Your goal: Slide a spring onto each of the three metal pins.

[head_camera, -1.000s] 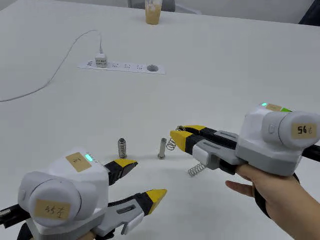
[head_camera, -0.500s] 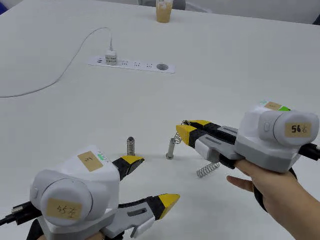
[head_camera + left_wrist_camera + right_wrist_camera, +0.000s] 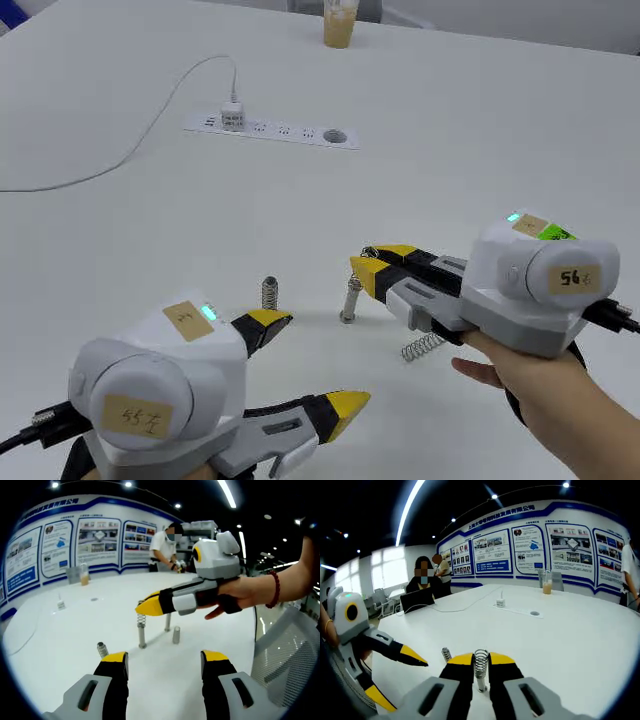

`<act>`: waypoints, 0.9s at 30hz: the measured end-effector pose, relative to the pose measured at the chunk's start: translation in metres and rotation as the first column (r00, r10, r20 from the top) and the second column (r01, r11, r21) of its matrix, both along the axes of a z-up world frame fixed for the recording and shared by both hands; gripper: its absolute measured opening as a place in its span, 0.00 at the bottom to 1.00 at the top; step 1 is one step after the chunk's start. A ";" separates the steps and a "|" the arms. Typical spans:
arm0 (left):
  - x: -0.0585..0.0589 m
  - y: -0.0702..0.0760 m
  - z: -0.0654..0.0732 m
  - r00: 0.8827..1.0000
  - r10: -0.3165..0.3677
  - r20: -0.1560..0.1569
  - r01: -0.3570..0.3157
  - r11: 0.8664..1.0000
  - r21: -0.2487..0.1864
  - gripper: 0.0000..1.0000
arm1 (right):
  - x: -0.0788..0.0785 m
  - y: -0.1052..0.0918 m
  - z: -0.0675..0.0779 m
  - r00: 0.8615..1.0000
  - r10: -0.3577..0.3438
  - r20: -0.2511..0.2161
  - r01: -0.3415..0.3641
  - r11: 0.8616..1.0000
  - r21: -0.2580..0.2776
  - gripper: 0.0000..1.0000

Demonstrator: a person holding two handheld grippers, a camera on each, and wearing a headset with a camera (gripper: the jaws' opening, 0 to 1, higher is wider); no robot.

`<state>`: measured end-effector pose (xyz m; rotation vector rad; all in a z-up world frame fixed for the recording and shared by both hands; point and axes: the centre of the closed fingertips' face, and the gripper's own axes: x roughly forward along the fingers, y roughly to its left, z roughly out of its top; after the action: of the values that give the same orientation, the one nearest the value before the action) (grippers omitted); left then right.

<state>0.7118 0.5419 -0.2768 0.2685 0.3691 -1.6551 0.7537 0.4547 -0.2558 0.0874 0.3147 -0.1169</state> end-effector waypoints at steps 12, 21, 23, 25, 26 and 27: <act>0.001 -0.001 0.000 1.000 0.000 0.004 0.000 1.000 0.001 0.59 | 0.003 0.004 -0.017 0.998 0.031 -0.058 -0.035 0.997 -0.071 0.12; 0.002 -0.001 0.001 1.000 0.003 0.003 -0.003 1.000 -0.003 0.58 | 0.004 0.002 -0.029 0.996 0.026 -0.087 -0.031 0.998 -0.057 0.12; 0.002 -0.001 0.001 1.000 0.003 0.003 -0.003 1.000 -0.002 0.58 | 0.004 0.003 -0.031 0.996 0.025 -0.090 -0.030 0.998 -0.054 0.12; 0.002 -0.001 0.001 1.000 0.002 0.003 -0.002 1.000 -0.001 0.58 | 0.005 0.002 -0.033 0.995 0.023 -0.093 -0.027 0.999 -0.048 0.12; 0.002 -0.001 0.001 1.000 0.000 0.003 0.000 1.000 -0.002 0.58 | 0.005 0.002 -0.035 0.995 0.022 -0.096 -0.026 0.999 -0.045 0.12; 0.002 -0.001 0.001 1.000 0.000 0.003 0.000 1.000 -0.002 0.58 | 0.006 0.002 -0.035 0.995 0.022 -0.097 -0.026 0.999 -0.044 0.12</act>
<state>0.7135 0.5405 -0.2759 0.2696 0.3646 -1.6547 0.7592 0.4568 -0.2909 0.0334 0.4091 -0.1044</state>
